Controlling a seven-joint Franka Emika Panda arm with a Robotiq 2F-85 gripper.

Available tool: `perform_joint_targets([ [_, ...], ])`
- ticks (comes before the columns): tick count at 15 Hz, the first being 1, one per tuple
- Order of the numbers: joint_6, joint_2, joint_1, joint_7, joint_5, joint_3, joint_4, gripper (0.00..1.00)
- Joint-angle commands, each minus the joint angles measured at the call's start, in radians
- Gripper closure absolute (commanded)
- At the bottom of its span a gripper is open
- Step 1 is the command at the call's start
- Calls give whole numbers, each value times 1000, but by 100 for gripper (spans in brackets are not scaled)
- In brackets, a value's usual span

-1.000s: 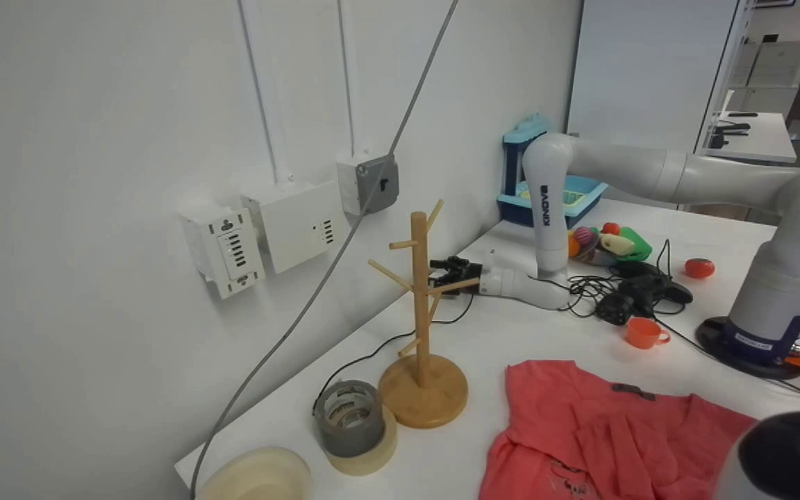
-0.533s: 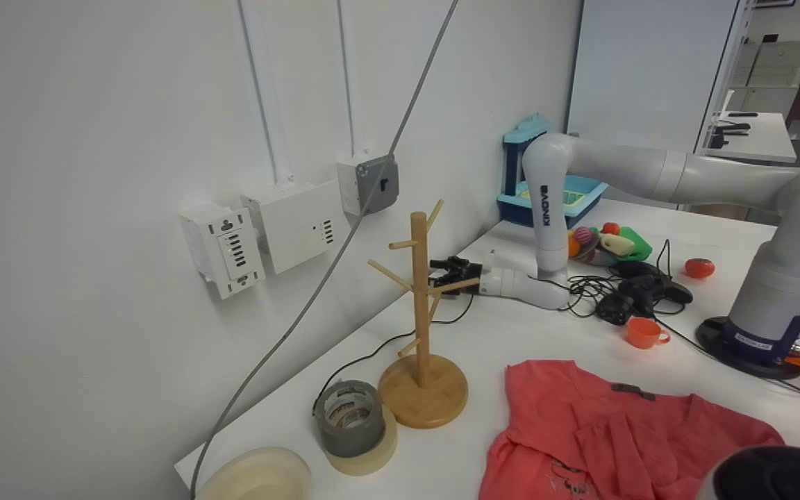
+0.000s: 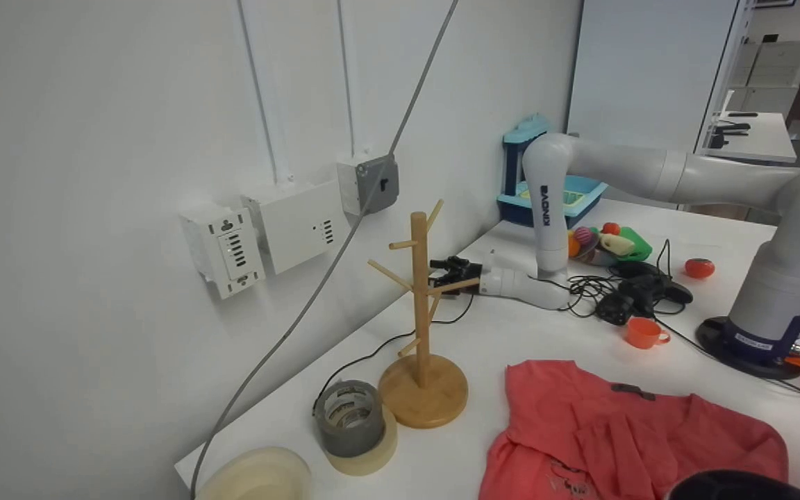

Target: Unfold the cloth on the table

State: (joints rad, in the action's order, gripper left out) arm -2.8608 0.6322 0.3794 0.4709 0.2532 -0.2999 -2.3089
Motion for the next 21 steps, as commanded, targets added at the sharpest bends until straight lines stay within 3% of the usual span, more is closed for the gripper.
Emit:
perform_joint_targets([
  [1,23,28,-54,-73,69,-83,6,0],
  [9,34,0,-71,-109,98,-140,-15,0],
  [14,155,-91,-91,-135,90,-144,-29,0],
  [18,334,-220,-93,-150,66,-91,-46,0],
  [21,377,-310,-81,-152,23,-31,-74,0],
])
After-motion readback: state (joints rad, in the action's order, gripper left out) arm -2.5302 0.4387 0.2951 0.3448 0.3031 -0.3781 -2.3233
